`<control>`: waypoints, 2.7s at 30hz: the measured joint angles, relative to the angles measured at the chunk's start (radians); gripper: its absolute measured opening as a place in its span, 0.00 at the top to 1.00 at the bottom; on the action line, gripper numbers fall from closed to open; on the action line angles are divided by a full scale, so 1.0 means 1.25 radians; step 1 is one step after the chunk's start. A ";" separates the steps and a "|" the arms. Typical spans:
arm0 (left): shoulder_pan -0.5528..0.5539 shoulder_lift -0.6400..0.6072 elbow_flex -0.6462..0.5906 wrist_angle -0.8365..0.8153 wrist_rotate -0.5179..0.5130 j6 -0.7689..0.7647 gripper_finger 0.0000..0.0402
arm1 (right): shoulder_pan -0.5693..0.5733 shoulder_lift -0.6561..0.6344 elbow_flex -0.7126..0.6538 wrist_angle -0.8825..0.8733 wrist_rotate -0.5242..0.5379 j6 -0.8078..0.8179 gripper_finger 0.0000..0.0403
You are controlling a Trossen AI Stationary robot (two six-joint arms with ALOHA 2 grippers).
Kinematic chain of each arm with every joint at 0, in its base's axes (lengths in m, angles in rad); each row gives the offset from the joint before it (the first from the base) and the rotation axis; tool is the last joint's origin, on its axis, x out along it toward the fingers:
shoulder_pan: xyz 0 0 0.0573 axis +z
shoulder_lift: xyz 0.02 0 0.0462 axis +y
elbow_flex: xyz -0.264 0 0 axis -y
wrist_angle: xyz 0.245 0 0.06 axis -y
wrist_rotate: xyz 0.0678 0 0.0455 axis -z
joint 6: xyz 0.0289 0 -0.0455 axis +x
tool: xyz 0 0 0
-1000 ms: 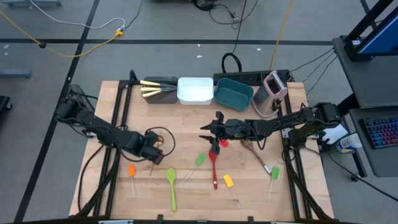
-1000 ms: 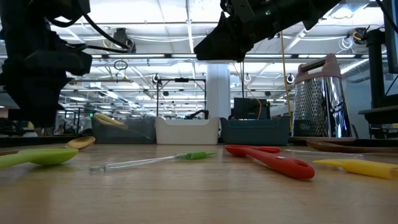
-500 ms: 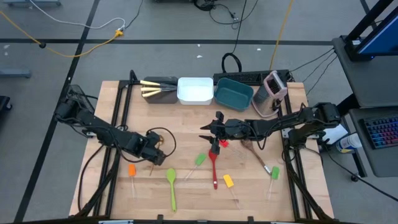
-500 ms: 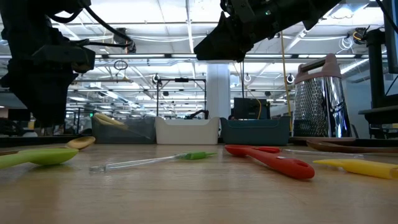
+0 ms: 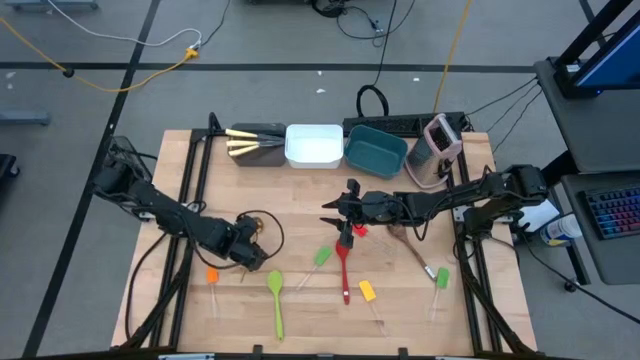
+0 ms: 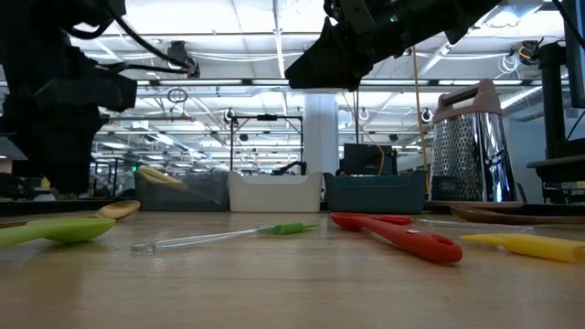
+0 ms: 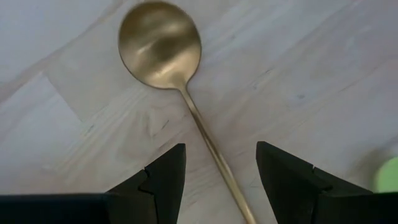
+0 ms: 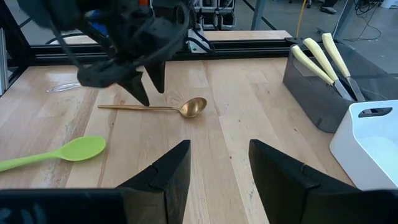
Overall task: Pick & Place Kitchen Items
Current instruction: Put the gold serving spoon into the white bin
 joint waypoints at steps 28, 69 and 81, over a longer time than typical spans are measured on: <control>-0.007 0.104 0.001 0.020 0.028 -0.018 0.79 | 0.000 0.000 0.000 -0.006 0.000 0.000 0.61; 0.205 0.105 0.275 -0.086 0.007 0.519 0.99 | 0.000 0.000 0.000 -0.062 0.000 0.035 0.61; 0.316 0.104 0.386 -0.116 -0.021 0.731 0.98 | 0.000 0.000 0.000 -0.152 -0.001 0.043 0.61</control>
